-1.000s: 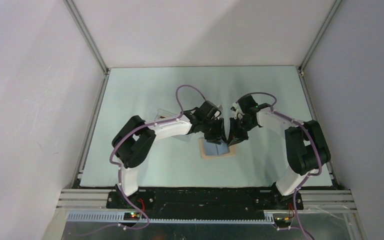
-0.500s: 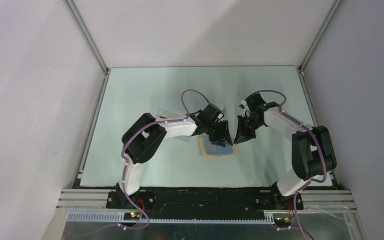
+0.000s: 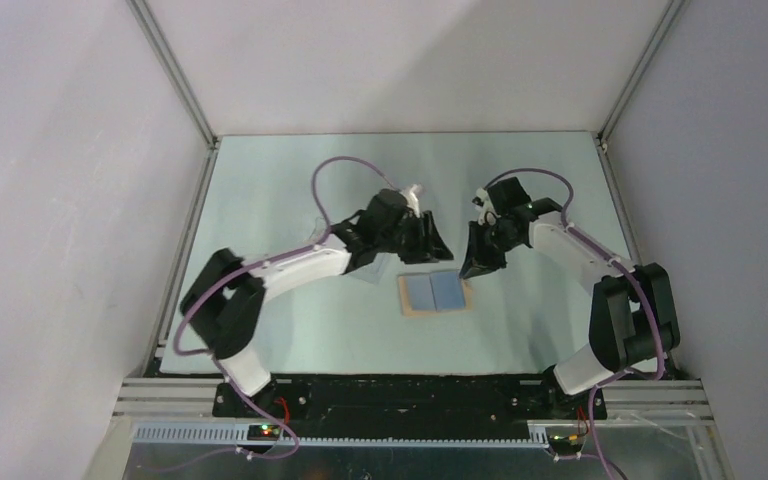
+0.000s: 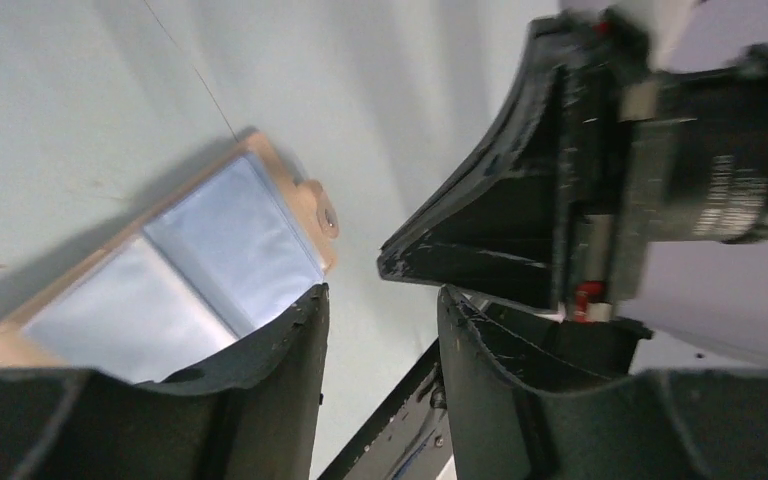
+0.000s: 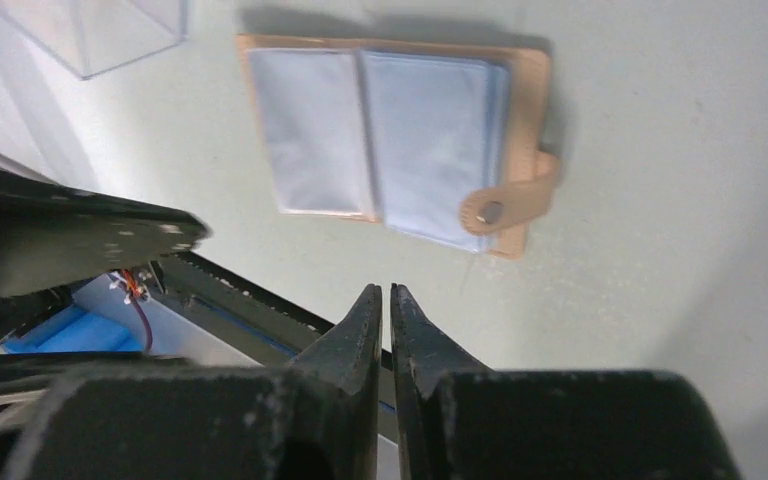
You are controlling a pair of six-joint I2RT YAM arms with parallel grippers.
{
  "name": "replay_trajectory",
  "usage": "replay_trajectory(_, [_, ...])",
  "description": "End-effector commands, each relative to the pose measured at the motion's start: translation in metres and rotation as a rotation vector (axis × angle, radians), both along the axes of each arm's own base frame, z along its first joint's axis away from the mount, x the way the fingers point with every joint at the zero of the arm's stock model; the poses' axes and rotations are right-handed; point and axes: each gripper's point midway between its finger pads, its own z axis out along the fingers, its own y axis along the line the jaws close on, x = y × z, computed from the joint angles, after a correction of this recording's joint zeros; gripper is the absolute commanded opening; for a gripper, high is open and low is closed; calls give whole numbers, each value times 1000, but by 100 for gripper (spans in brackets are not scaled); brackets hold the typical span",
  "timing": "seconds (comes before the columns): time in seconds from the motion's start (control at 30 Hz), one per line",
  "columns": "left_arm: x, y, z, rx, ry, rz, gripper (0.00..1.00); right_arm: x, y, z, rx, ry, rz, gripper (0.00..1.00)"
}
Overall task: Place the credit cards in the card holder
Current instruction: Insert the credit card into the card holder, then move the storage box to the center of the board.
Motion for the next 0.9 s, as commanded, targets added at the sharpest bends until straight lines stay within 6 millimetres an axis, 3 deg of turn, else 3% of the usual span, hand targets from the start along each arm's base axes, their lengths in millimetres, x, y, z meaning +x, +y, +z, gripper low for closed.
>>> replay_trajectory(0.0, [29, 44, 43, -38, -158, 142, 49, 17, 30, 26, 50, -57, 46, 11])
replay_trajectory(0.07, [35, 71, 45, -31, -171, 206, 49, 20, 45, 31, 66, -63, 71, 13])
replay_trajectory(0.1, [40, 88, 55, -42, -193, 248, 49, 19, 54, 30, 74, -55, 89, 14])
replay_trajectory(0.13, [40, 101, 46, -13, -190, 274, 49, 24, 61, 37, 87, -72, 99, 14])
replay_trajectory(0.17, [43, 120, 50, 2, -196, 312, 49, 21, 71, 34, 89, -58, 120, 16])
replay_trajectory(0.5, [49, 281, 19, 454, -223, 608, 50, 35, 178, 73, 212, -108, 275, 24])
replay_trajectory(0.53, [53, 292, 20, 486, -232, 618, 50, 33, 188, 68, 214, -89, 287, 26])
replay_trajectory(0.57, [52, 301, 13, 536, -215, 610, 50, 38, 197, 78, 233, -113, 294, 28])
replay_trajectory(0.6, [57, 308, 10, 559, -197, 619, 50, 38, 204, 72, 230, -92, 299, 29])
replay_trajectory(0.63, [60, 312, 11, 578, -187, 611, 50, 42, 211, 80, 245, -109, 302, 29])
replay_trajectory(0.67, [61, 320, -2, 609, -136, 612, 50, 43, 215, 72, 243, -88, 300, 31])
replay_trajectory(0.7, [66, 321, 0, 605, -130, 606, 49, 47, 219, 76, 252, -96, 299, 31])
replay_trajectory(0.73, [68, 326, -13, 631, -82, 600, 49, 48, 221, 70, 248, -82, 296, 32])
replay_trajectory(0.87, [82, 336, -30, 695, -22, 594, 48, 52, 225, 61, 244, -59, 292, 34])
